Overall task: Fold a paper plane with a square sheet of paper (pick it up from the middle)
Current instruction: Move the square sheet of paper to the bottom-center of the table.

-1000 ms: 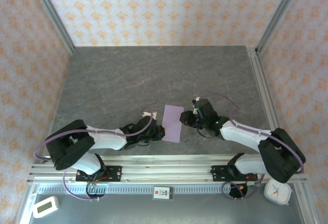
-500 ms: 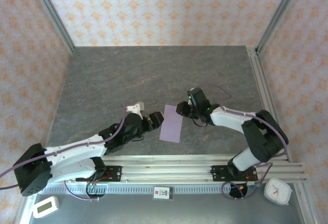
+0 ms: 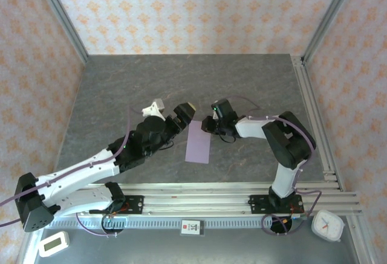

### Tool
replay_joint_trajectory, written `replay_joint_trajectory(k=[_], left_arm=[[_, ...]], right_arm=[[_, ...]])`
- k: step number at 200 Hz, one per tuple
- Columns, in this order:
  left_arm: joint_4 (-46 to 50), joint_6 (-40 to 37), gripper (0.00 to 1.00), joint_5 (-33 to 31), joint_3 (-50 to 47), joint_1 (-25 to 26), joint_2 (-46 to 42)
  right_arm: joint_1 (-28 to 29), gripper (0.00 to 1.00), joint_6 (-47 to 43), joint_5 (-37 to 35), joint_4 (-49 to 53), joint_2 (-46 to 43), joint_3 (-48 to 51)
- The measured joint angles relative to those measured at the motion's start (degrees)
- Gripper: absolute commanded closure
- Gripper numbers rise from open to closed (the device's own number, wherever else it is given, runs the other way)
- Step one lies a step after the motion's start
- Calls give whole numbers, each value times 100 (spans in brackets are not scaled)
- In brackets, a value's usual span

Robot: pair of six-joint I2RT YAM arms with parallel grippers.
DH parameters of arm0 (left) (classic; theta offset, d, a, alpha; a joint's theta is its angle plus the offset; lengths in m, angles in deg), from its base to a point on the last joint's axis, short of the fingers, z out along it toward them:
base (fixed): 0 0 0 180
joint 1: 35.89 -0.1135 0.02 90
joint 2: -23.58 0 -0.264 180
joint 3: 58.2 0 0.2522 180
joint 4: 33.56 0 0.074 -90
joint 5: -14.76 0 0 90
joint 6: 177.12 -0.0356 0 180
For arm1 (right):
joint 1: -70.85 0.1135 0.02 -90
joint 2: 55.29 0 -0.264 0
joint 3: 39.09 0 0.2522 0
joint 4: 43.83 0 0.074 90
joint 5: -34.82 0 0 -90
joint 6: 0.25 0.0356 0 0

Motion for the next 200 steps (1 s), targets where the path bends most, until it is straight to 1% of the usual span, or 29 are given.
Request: replay_joint_trajectory(k=[31,50,77,118,145,175,186,200], left_arm=[[278,286,1,-223,597,0,299],[319,332,1,-291,831,0,459],[282,282,1,-358,1003,0,588],[245,-15,1,-527,1257,0,706],[103,-144,1,-660,1364,0,710],[70,-127,1,-732,1366,-13,772],[59,-111,1,-702,1364,-57,841],[17,-87,1,-470,1364,-245,984]], right_arm=[[0,84,-109,221,-63,330,-361],[-2,85,-264,400,13,584,-704],[0,85,-505,575,201,796,-1060],[-2,84,-649,621,369,772,-1104],[-33,84,-623,632,428,555,-848],[-181,83,-402,660,286,83,-184],[-229,82,-304,660,227,-90,46],[-254,81,-144,654,125,-293,332]])
